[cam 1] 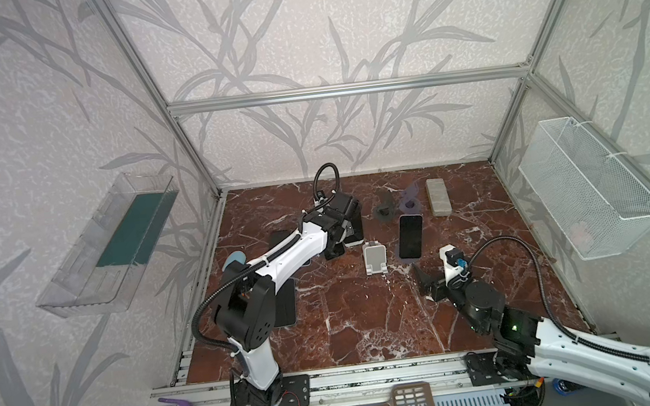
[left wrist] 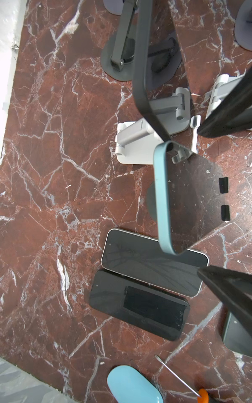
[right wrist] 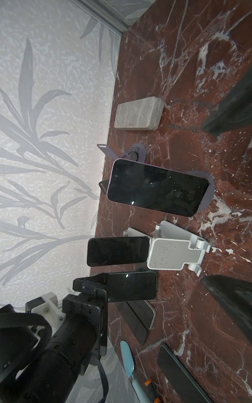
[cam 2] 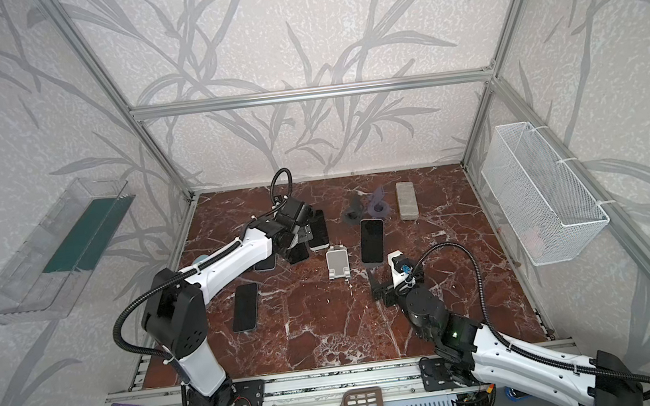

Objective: Remove the phone from the phone stand

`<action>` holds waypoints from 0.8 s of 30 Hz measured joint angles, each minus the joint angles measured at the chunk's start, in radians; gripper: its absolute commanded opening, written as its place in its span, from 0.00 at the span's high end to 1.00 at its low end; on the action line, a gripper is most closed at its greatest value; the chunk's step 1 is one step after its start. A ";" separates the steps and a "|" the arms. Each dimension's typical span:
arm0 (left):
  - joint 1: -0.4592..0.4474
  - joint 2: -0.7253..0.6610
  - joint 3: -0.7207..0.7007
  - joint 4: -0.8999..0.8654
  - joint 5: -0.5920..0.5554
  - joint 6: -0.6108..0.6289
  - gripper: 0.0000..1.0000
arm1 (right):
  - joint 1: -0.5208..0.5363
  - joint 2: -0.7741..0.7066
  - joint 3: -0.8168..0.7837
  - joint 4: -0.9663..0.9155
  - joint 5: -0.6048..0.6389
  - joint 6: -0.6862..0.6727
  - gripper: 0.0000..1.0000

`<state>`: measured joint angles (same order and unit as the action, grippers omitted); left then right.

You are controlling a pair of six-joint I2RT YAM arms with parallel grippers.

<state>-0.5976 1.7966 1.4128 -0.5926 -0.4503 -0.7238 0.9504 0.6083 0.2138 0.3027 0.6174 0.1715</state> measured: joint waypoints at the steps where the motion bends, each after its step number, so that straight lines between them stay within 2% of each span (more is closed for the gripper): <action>1: 0.002 0.004 0.000 0.002 0.000 -0.001 0.10 | 0.000 0.000 0.000 0.000 0.000 0.000 0.01; 24: 0.010 0.063 -0.011 0.042 0.000 -0.002 0.12 | 0.000 0.032 0.000 0.002 -0.017 -0.001 0.01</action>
<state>-0.5877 1.8591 1.4021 -0.5507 -0.4503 -0.7254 0.9504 0.6403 0.2138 0.3042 0.6006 0.1707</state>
